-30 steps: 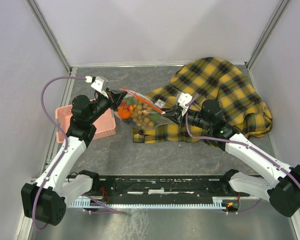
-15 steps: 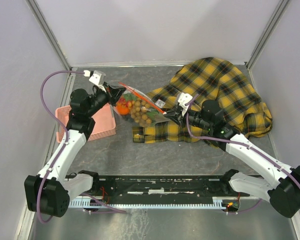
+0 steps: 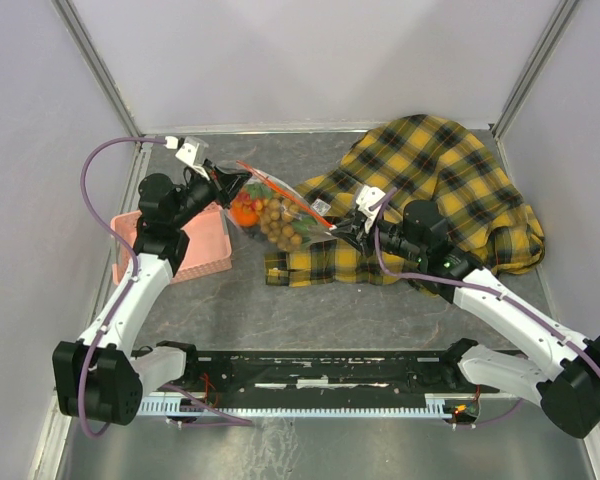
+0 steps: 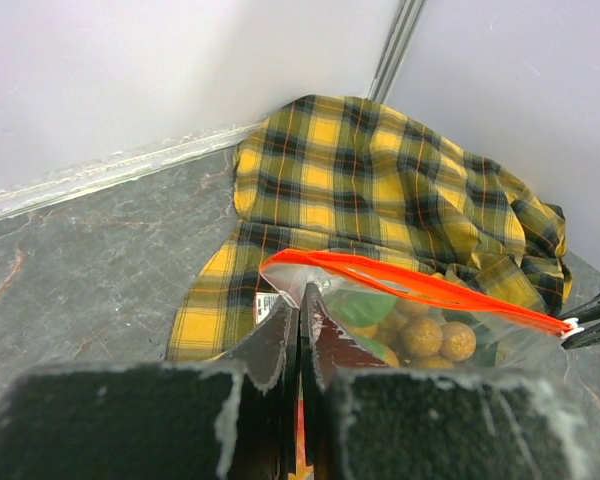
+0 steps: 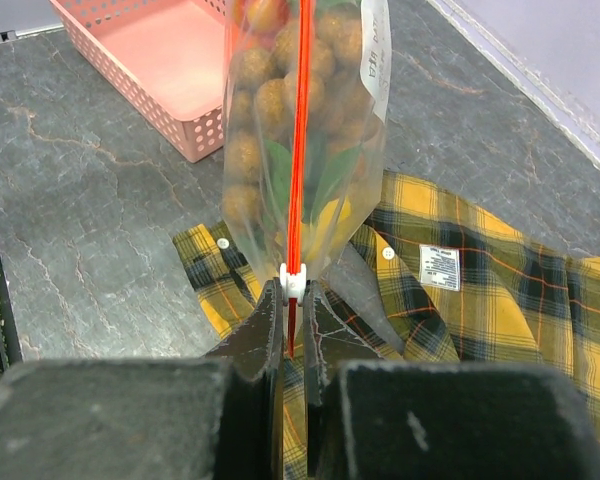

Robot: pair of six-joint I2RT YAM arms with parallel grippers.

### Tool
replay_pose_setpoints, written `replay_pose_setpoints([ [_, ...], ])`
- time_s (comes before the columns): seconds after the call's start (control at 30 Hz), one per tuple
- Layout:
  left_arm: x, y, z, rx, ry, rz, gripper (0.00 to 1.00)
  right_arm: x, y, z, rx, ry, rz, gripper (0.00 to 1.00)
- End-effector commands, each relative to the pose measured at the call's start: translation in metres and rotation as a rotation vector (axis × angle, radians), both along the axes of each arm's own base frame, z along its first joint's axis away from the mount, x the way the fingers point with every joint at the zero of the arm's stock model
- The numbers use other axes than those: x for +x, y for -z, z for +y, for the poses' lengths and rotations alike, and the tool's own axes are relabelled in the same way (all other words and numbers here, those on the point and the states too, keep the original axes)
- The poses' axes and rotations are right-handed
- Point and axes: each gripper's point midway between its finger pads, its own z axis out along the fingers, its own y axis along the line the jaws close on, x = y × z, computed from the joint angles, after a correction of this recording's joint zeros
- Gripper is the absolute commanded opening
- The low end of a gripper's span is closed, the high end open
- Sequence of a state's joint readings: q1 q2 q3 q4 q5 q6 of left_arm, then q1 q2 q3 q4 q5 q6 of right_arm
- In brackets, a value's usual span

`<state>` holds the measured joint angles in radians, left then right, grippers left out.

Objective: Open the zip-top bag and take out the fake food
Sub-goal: Unzip the zipper food storage bag at the center of the board.

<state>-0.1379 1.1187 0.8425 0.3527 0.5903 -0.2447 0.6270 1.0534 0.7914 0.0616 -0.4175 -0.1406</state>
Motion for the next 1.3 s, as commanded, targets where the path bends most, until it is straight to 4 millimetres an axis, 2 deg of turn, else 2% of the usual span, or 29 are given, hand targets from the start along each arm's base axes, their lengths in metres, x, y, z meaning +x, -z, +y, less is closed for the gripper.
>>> replay_pose_setpoints([
  [0.0, -0.001, -0.054, 0.002, -0.05, 0.014, -0.159, 0.03, 0.002, -0.025, -0.002, 0.023, 0.014, -0.047, 0.02],
  [0.7, -0.007, -0.056, 0.002, -0.053, 0.051, -0.149, 0.03, -0.011, -0.015, -0.012, -0.018, 0.025, 0.006, 0.02],
  [0.93, -0.017, -0.052, -0.008, -0.077, 0.131, -0.123, 0.03, -0.021, -0.01, -0.012, -0.026, -0.002, 0.041, 0.04],
  [0.97, -0.019, -0.052, -0.011, -0.083, 0.155, -0.116, 0.03, -0.023, -0.011, -0.012, -0.022, -0.009, 0.043, 0.08],
  [1.03, -0.025, -0.049, -0.018, -0.097, 0.211, -0.095, 0.03, -0.026, -0.015, -0.011, -0.007, -0.018, 0.053, 0.39],
  [1.07, -0.029, -0.049, -0.023, -0.103, 0.238, -0.099, 0.03, -0.029, -0.019, -0.009, 0.007, -0.033, 0.055, 0.59],
  [1.1, -0.032, -0.046, -0.026, -0.105, 0.259, -0.096, 0.03, -0.033, -0.024, -0.007, 0.026, -0.05, 0.056, 0.7],
  [1.17, -0.038, -0.041, -0.033, -0.094, 0.294, -0.113, 0.03, -0.038, -0.039, -0.006, 0.056, -0.071, 0.044, 0.82],
  [1.27, -0.051, -0.031, -0.045, -0.061, 0.353, -0.147, 0.03, -0.038, -0.069, -0.006, 0.118, -0.061, 0.015, 0.93],
])
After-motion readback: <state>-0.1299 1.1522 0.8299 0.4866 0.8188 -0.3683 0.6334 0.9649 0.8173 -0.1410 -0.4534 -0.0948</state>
